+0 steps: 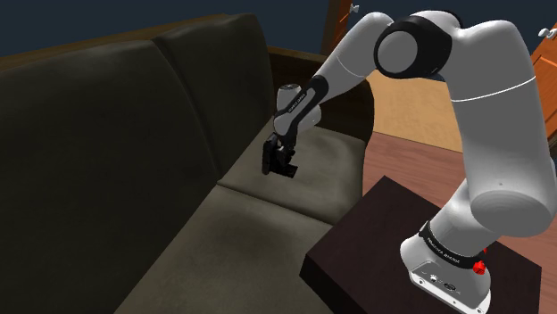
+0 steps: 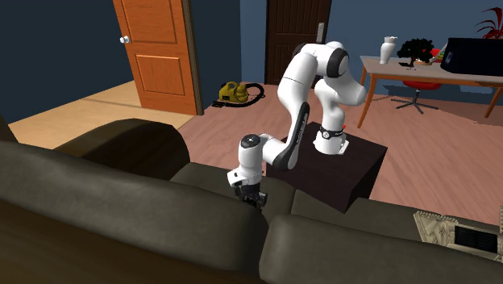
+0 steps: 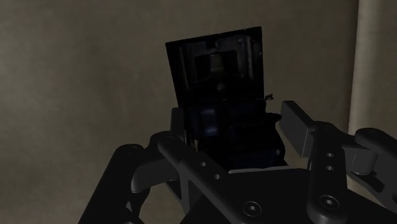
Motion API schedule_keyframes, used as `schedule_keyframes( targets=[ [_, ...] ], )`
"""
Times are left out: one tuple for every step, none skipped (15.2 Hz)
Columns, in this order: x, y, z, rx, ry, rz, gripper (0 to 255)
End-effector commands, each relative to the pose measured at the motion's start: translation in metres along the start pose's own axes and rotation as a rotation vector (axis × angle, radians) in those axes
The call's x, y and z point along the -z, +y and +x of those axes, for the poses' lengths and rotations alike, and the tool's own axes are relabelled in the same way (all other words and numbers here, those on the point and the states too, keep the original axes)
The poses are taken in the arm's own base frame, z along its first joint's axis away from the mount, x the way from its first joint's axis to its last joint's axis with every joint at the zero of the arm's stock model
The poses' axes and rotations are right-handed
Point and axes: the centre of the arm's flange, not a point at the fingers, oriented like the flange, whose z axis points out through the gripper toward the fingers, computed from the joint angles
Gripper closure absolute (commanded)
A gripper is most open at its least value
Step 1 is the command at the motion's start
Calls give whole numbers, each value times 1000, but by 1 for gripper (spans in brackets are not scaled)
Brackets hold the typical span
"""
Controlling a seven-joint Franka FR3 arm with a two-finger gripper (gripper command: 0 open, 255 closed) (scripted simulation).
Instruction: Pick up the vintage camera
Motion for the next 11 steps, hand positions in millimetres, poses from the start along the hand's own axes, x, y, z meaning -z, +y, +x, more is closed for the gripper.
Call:
schedule_keyframes(
  targets=[
    [9,1,-1,0,1,-1,255],
    [14,1,-2,0,1,-1,255],
    [20,1,-2,0,1,-1,255],
    [25,1,-2,0,1,-1,255],
    [30,1,-2,0,1,-1,255],
    [35,2,-3,0,1,-1,255],
    [41,2,-3,0,1,-1,255],
    [46,2,-3,0,1,-1,255],
    [51,2,-4,0,1,-1,255],
    [56,2,-4,0,1,-1,255],
    [62,2,-4,0,1,-1,255]
  ],
)
